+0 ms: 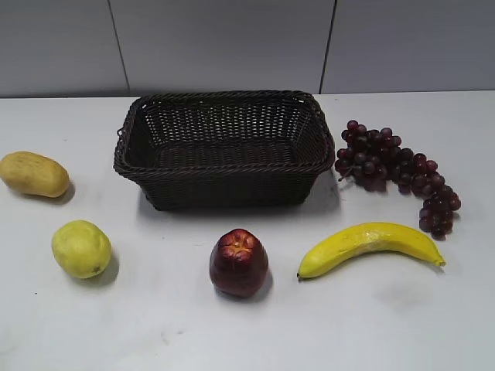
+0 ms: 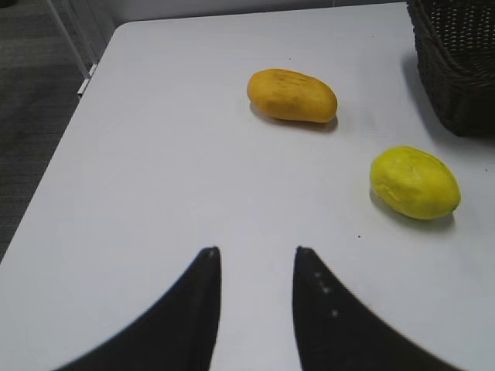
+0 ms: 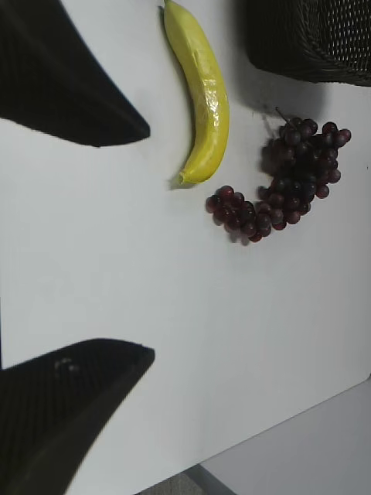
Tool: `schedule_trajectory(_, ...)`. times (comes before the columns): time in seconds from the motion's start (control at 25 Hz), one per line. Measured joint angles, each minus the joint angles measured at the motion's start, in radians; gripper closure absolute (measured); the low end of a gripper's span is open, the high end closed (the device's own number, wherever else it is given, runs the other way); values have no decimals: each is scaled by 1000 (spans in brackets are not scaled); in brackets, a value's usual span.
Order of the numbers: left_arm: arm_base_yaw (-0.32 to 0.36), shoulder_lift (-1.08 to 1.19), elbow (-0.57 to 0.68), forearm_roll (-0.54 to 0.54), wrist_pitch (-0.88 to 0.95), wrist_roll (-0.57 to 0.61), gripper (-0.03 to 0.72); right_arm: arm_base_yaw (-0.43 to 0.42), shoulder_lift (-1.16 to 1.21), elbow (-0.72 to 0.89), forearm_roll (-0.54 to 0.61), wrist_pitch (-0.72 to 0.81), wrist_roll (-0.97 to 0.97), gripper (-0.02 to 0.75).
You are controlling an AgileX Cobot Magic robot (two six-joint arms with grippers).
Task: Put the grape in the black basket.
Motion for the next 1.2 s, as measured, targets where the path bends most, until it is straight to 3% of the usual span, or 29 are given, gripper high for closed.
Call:
schedule_trajectory(1.0,0,0,0,0,0,0,452,0,10,-4,18,-4,0,148)
schedule_trajectory(1.2,0,0,0,0,0,0,452,0,92,-19,23,-128,0,114)
